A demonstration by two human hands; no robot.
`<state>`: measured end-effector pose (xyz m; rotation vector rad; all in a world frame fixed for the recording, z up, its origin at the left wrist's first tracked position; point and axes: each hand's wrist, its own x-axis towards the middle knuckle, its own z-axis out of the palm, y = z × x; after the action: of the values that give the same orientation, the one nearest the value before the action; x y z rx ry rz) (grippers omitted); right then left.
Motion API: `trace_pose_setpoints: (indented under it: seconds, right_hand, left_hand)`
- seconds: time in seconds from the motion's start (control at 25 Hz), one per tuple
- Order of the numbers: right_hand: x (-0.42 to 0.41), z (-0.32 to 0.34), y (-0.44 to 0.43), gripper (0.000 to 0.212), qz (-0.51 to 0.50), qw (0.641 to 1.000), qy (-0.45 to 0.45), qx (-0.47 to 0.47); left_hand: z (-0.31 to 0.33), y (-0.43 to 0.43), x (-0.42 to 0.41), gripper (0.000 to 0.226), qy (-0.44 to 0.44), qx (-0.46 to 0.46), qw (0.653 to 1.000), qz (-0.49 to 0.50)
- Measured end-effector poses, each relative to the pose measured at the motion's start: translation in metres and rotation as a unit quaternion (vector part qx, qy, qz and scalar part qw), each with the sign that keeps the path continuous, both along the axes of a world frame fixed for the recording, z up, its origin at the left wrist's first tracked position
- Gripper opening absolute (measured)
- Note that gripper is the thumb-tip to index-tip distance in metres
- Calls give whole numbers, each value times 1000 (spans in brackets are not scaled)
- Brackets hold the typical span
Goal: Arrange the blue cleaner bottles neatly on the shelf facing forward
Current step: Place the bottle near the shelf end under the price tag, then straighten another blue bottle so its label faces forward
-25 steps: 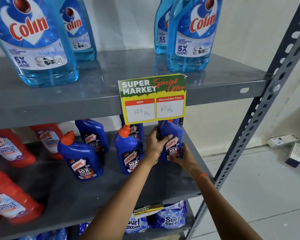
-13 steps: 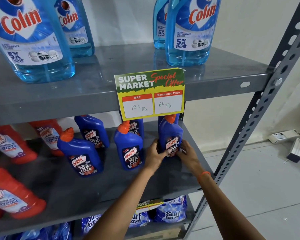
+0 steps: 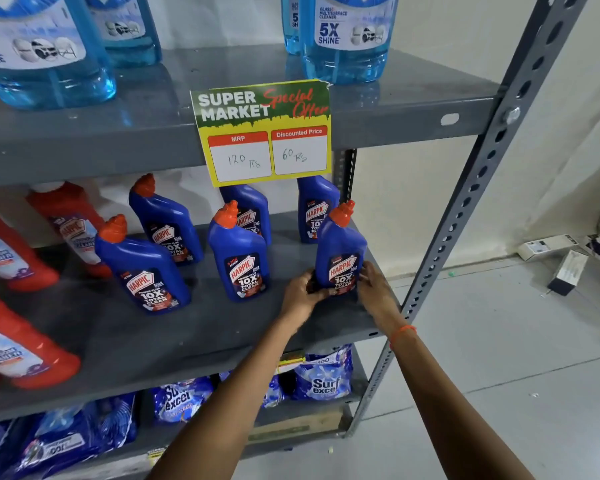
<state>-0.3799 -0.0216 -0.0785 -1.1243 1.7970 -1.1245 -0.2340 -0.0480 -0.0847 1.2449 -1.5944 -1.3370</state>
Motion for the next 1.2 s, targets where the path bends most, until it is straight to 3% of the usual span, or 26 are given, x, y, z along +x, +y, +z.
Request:
trace_pose_setpoints:
  seconds: [0.32,0.68,0.8,0.88,0.96,1.04,1.12,1.2]
  right_hand:
    - [18,-4,57,44,-96,990,-63,-79]
    - [41,16,69,50,-166,982,-78,-55]
    - [65,19,74,46,-301,942,-99,-109]
    - [91,15,76,28,-365,905,-162,-147]
    - [121,25,73,15,-333,884,-284,-163]
    - [151,34,60,15,-243,891,-354,-148]
    - [171,38,41,9,-164,928,-312,-123]
    - [179,34,19,30,-92,961,-239,-104]
  left_hand:
    - [-11,46,-3,46,-24,-45,999,5]
    - [5,56,-1,50,-43,-21,998,-32]
    - [10,66,15,68,-34,-30,998,-52]
    - [10,76,36,56,-16,-92,995,22]
    - [15,86,60,41,10,-153,977,147]
    - [24,85,85,39,35,-202,940,272]
    - [21,64,107,52,3,-214,913,348]
    - [17,31,130,66,-17,-131,933,333]
